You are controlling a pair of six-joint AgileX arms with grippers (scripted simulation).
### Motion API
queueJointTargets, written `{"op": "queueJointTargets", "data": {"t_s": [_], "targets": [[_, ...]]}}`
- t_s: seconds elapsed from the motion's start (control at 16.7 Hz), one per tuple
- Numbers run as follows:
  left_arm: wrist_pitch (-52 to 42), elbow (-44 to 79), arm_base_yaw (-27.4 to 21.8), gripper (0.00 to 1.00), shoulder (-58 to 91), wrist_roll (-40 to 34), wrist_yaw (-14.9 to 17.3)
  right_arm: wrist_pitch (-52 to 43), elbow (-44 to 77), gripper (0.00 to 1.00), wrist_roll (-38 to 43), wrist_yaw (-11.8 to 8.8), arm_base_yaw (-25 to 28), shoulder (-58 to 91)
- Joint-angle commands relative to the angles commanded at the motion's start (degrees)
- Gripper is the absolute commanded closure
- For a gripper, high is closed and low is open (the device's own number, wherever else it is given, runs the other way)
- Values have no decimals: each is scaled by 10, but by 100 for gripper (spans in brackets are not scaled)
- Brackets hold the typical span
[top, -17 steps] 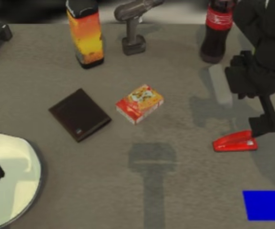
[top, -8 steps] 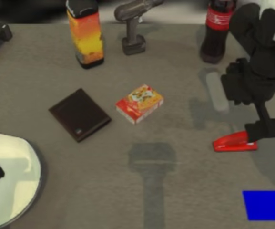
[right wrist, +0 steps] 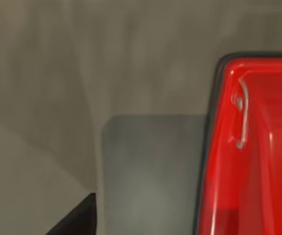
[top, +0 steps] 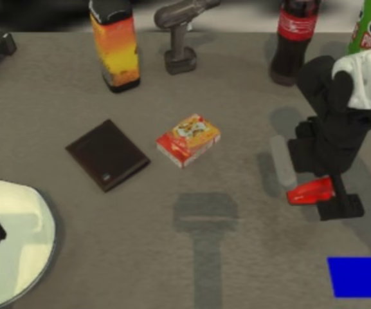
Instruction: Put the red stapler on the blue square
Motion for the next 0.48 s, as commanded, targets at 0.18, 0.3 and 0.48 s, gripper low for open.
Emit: {"op": "queueJointTargets", "data": {"t_s": [0.18,0.3,0.48], "targets": [[0,0,0,0,0,0,0,0,0,0,0,0,0,0],[0,0,0,0,0,0,0,0,0,15,0,0,0,0],[0,0,0,0,0,0,0,0,0,38,0,0,0,0]]}}
